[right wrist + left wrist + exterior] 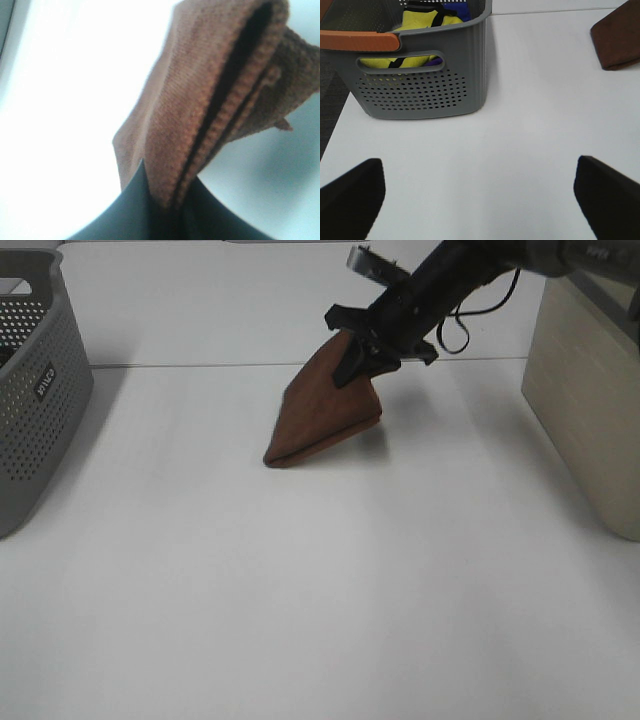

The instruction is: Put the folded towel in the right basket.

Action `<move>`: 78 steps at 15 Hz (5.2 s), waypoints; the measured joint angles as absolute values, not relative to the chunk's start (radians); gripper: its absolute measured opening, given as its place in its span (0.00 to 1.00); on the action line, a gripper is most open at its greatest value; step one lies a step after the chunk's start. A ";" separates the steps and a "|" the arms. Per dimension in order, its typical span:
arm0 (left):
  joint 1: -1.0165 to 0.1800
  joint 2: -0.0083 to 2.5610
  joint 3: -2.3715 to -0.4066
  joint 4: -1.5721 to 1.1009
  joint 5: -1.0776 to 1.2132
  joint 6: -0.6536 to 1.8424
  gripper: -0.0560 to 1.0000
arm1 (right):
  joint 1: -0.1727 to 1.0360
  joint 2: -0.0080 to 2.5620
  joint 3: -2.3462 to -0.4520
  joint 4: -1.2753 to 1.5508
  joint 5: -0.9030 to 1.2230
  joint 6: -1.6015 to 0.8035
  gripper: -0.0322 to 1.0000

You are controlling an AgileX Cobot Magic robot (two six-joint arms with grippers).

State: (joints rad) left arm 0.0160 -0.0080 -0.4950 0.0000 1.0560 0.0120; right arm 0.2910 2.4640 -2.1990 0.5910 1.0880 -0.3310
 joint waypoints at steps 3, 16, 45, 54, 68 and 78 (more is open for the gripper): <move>0.016 -0.008 -0.495 0.000 1.056 0.012 0.98 | 0.291 2.321 -2.199 0.458 1.092 -0.332 0.11; 0.016 -0.008 -0.495 0.000 1.056 0.012 0.98 | 0.044 1.876 -2.199 0.045 1.222 -0.173 0.11; 0.016 -0.008 -0.495 0.000 1.056 0.012 0.98 | 0.009 1.797 -1.809 0.216 1.148 -0.156 0.81; 0.016 -0.008 -0.495 0.000 1.056 0.012 0.98 | 0.082 1.615 -1.593 0.133 1.215 -0.084 0.82; 0.016 -0.008 -0.495 0.000 1.056 0.012 0.98 | 0.082 0.651 -0.621 0.105 1.203 -0.087 0.83; 0.016 -0.008 -0.495 0.000 1.056 0.012 0.98 | 0.082 0.072 -0.507 0.098 1.078 -0.107 0.83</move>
